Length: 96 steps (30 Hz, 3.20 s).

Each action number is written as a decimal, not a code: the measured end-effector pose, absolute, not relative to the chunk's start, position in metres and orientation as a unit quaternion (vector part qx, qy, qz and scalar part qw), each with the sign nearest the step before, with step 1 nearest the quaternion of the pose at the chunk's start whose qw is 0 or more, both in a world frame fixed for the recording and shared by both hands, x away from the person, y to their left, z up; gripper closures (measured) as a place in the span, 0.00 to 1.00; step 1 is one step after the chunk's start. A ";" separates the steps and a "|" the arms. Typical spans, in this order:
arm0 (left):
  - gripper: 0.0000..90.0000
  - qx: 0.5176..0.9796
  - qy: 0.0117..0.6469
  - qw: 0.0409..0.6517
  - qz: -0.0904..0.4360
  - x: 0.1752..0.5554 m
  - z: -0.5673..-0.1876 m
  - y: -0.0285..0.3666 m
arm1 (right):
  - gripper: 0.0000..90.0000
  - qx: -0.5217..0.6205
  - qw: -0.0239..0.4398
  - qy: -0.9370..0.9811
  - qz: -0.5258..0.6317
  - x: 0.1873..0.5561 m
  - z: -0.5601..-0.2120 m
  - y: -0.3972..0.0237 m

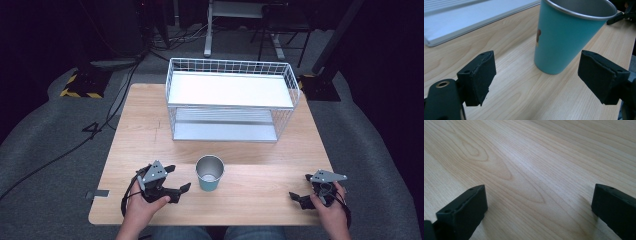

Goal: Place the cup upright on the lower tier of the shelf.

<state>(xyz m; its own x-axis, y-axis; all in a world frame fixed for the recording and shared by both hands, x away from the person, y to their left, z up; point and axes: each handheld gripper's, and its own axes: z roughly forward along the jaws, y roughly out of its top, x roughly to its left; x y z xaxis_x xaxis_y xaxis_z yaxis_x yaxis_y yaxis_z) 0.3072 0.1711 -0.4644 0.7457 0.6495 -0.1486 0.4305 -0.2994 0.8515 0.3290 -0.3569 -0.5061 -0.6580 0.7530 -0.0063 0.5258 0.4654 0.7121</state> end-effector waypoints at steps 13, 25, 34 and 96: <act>0.18 0.808 0.316 0.488 0.096 0.312 -0.473 0.130 | 0.00 0.382 0.163 0.840 0.350 0.329 -0.506 -0.357; 0.17 0.800 0.339 0.480 0.123 0.313 -0.489 0.105 | 0.00 0.382 0.163 0.840 0.350 0.329 -0.506 -0.357; 0.18 0.783 0.349 0.495 0.138 0.311 -0.495 0.094 | 0.00 0.382 0.163 0.840 0.350 0.329 -0.506 -0.357; 0.22 0.751 0.347 0.543 0.147 0.374 -0.446 0.076 | 0.00 0.382 0.161 0.840 0.350 0.329 -0.506 -0.357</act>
<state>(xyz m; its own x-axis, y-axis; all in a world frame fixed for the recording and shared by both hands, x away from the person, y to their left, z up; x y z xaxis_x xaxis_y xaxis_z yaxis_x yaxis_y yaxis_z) 0.3742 0.0758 -0.4456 0.7163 0.6804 -0.1548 0.3606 -0.1710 0.9169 0.3289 -0.3569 -0.5062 -0.6556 0.7551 -0.0036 0.5290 0.4627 0.7114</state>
